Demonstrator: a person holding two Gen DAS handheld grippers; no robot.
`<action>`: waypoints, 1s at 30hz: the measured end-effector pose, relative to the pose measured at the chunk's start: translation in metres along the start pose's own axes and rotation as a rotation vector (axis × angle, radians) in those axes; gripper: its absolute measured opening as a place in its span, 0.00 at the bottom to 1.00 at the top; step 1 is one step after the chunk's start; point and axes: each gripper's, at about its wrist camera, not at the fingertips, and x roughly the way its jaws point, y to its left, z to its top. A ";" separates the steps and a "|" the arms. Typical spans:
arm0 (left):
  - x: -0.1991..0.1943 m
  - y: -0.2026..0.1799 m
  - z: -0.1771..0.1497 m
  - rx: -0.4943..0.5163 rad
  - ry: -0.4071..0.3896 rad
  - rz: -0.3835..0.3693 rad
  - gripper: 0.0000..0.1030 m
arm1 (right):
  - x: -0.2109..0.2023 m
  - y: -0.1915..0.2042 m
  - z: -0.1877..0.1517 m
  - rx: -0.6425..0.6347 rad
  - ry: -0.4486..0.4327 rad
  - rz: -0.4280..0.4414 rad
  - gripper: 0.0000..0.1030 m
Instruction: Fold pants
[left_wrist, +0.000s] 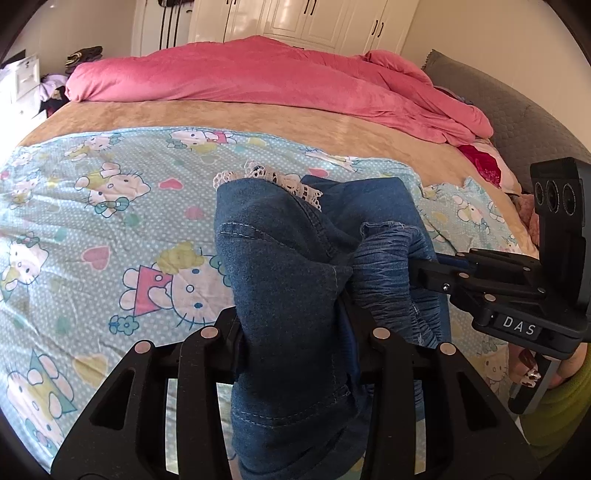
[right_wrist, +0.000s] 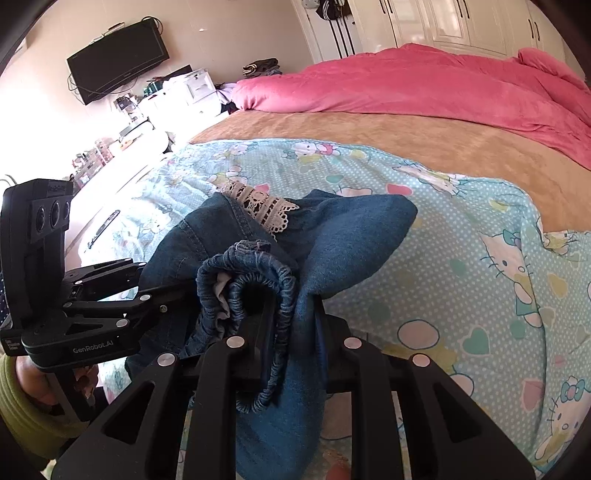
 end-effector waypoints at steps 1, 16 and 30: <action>0.001 0.000 -0.002 -0.001 0.003 0.004 0.30 | 0.003 0.000 -0.001 -0.002 0.011 -0.017 0.17; 0.019 0.014 -0.019 -0.022 0.072 0.048 0.43 | 0.036 -0.016 -0.026 0.014 0.140 -0.218 0.47; -0.015 0.009 -0.025 -0.032 0.018 0.057 0.67 | -0.019 -0.008 -0.033 0.055 0.019 -0.196 0.80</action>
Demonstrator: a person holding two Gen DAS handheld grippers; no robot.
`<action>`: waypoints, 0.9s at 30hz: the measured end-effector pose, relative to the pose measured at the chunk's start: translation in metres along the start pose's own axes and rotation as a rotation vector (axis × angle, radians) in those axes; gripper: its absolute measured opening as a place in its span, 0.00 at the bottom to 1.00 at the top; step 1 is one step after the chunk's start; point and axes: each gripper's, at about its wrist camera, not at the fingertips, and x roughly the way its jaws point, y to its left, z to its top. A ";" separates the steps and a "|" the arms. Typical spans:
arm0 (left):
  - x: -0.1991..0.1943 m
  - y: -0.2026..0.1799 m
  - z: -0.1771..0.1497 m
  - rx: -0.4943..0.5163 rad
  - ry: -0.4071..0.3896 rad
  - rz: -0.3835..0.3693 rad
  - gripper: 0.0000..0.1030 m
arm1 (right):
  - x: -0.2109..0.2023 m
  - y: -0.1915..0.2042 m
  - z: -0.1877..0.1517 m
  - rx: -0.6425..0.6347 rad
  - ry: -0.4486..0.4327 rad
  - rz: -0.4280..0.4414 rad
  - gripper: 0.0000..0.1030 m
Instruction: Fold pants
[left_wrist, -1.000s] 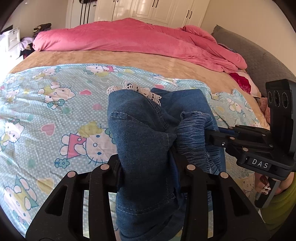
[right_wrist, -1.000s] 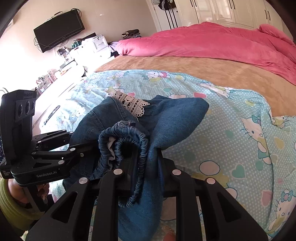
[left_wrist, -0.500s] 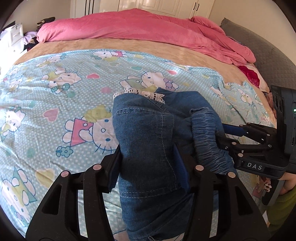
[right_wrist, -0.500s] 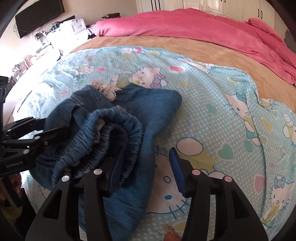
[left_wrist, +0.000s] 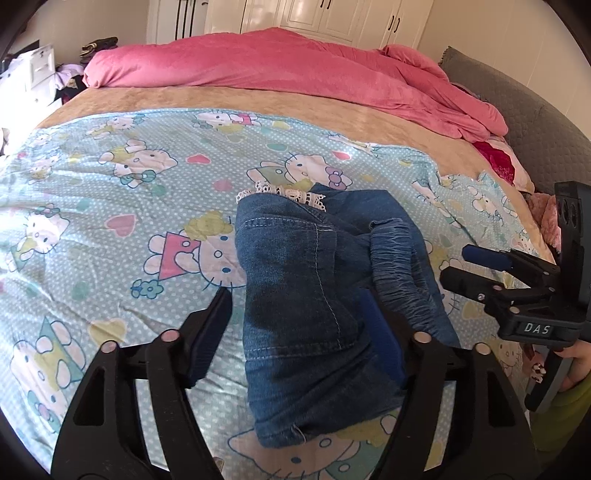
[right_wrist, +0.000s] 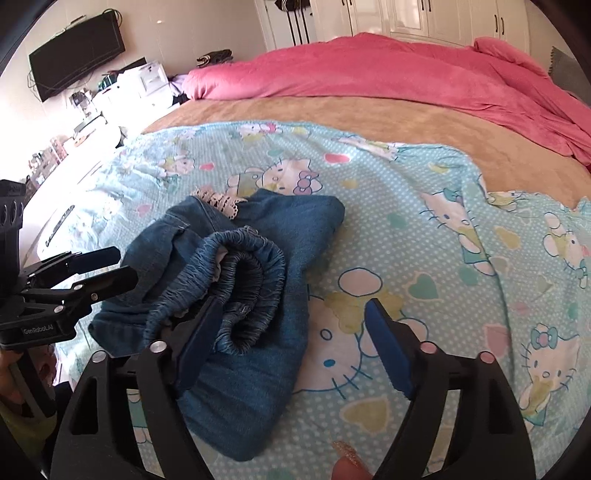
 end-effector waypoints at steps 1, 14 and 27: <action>-0.004 -0.001 0.000 0.001 -0.006 0.004 0.68 | -0.005 -0.001 0.000 0.003 -0.010 0.004 0.81; -0.055 -0.014 -0.010 0.015 -0.091 0.053 0.91 | -0.064 0.011 -0.005 0.001 -0.152 0.012 0.96; -0.095 -0.016 -0.047 -0.015 -0.131 0.095 0.91 | -0.099 0.036 -0.037 -0.004 -0.186 0.001 0.96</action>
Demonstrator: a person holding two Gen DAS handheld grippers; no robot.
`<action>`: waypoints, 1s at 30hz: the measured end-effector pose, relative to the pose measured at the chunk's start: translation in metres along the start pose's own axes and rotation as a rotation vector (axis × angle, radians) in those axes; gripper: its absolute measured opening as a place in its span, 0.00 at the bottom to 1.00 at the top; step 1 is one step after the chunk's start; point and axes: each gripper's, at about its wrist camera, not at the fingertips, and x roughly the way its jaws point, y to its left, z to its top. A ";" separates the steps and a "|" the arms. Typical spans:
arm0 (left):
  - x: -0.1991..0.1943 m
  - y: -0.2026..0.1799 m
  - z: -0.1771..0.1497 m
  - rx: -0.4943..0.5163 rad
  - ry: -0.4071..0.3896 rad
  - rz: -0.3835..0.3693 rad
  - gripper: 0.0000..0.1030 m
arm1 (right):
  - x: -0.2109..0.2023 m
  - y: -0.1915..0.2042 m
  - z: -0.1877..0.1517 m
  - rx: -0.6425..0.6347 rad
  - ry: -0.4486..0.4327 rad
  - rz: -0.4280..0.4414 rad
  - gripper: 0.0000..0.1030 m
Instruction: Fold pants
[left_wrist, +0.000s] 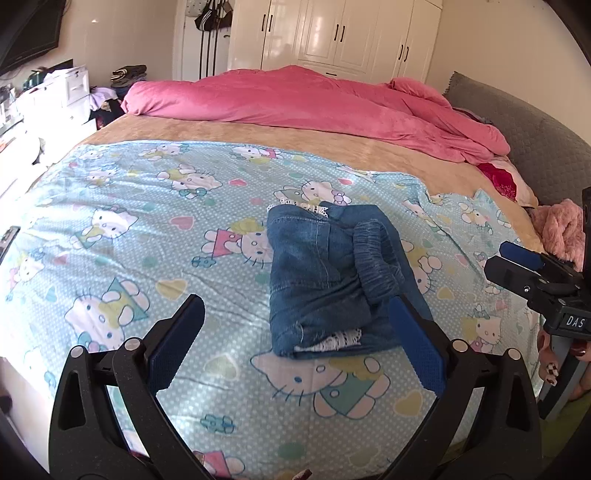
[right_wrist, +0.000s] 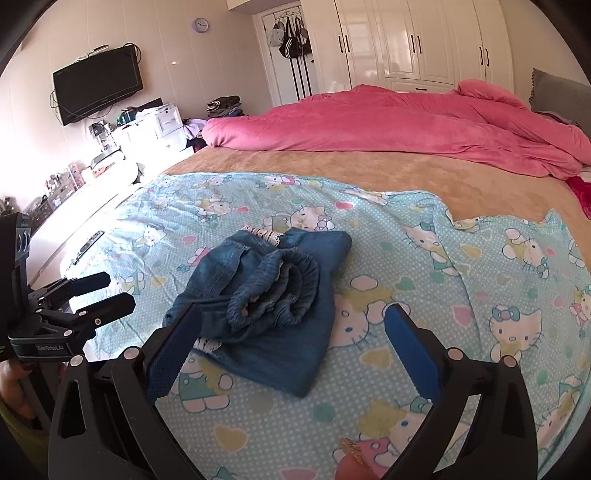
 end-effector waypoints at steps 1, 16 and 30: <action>-0.002 0.000 -0.003 0.000 0.002 0.003 0.91 | -0.002 0.002 -0.002 0.000 0.000 -0.002 0.96; -0.023 0.006 -0.060 -0.020 0.047 0.031 0.91 | -0.014 0.024 -0.056 0.012 0.068 -0.009 0.96; -0.022 0.012 -0.089 -0.036 0.086 0.049 0.91 | -0.008 0.031 -0.090 0.019 0.118 -0.045 0.96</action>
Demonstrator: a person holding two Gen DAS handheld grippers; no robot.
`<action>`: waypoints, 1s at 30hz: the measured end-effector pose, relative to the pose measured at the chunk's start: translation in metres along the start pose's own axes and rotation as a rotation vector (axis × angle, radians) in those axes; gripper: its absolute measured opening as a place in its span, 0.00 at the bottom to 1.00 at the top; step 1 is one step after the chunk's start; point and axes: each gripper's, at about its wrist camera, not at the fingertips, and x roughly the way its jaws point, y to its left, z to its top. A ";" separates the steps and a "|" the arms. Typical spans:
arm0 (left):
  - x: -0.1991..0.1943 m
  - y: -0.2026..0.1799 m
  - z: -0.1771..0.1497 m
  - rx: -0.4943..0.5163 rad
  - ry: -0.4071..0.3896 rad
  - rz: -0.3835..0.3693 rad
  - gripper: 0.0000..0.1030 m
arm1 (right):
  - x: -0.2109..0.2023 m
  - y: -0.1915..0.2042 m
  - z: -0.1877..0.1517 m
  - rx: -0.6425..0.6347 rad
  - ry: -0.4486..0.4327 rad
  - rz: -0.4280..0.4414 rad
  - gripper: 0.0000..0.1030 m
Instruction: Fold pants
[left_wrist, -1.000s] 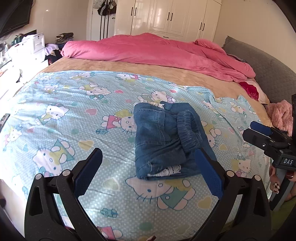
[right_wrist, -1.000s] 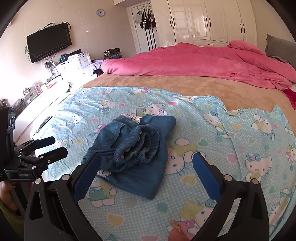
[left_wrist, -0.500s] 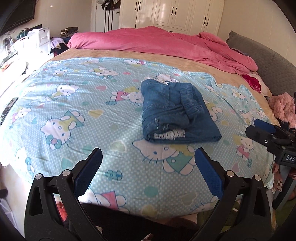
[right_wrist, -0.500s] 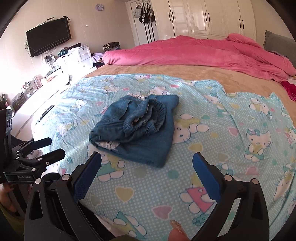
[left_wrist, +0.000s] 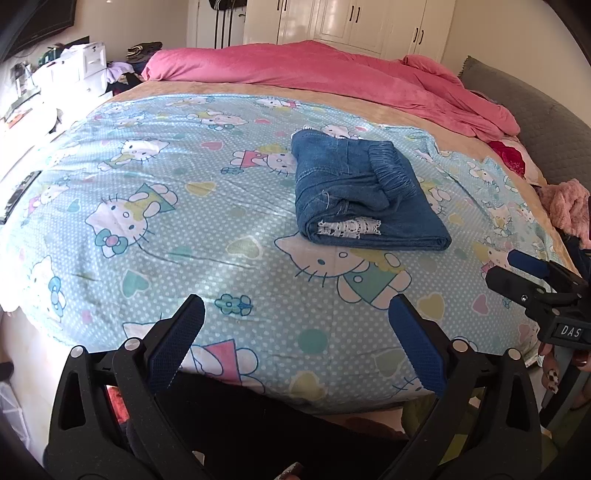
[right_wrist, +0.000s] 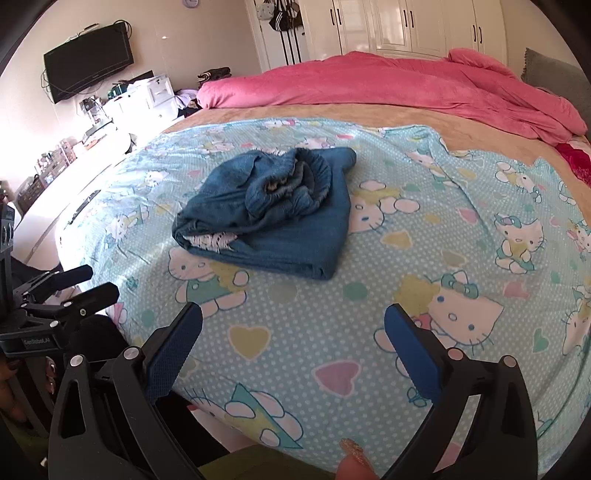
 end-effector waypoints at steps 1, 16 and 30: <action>0.000 0.000 -0.001 0.000 0.000 0.002 0.91 | 0.001 0.000 -0.002 -0.002 0.002 -0.005 0.96; 0.006 -0.001 -0.007 0.005 0.022 0.025 0.91 | 0.009 0.006 -0.008 -0.007 0.027 -0.001 0.96; 0.007 0.000 -0.007 0.007 0.027 0.038 0.91 | 0.009 0.006 -0.008 -0.005 0.027 -0.006 0.96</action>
